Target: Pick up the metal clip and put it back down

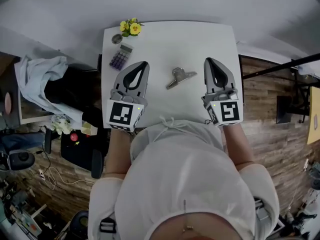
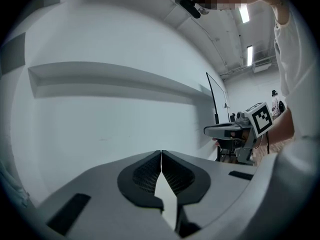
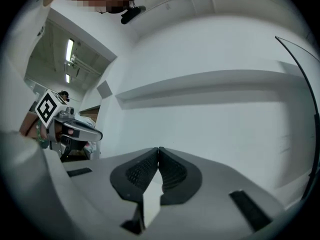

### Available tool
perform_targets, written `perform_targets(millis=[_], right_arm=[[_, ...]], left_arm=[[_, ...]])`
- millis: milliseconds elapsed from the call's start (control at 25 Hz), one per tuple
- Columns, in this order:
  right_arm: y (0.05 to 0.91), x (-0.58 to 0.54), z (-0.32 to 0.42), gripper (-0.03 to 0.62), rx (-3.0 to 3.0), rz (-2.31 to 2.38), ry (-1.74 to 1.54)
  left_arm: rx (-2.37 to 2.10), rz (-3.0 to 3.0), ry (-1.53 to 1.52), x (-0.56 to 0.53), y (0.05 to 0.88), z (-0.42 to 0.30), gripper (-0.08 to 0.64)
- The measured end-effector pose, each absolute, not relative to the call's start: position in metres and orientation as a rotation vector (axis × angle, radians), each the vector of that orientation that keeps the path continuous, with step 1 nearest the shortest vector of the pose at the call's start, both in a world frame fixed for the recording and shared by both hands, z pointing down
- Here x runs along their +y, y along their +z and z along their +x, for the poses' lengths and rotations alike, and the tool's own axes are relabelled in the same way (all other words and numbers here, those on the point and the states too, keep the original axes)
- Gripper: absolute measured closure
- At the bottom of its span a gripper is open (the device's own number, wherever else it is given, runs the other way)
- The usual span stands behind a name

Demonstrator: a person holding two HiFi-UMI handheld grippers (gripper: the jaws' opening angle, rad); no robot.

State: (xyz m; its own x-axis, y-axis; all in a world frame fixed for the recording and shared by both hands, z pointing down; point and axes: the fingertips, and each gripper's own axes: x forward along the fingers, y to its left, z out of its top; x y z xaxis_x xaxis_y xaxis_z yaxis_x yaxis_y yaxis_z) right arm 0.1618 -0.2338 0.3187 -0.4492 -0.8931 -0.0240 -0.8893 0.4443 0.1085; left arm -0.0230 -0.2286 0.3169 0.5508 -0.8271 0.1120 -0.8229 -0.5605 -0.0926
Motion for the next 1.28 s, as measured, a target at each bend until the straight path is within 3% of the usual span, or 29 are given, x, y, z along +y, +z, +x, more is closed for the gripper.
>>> perform_targets(millis=[1280], right_arm=[[0.327,-0.228,0.175,0.592,-2.675,1.608,0.042]], left_arm=[[1.527,-2.708,-0.203,-0.215,0.31,-0.018,0.54]])
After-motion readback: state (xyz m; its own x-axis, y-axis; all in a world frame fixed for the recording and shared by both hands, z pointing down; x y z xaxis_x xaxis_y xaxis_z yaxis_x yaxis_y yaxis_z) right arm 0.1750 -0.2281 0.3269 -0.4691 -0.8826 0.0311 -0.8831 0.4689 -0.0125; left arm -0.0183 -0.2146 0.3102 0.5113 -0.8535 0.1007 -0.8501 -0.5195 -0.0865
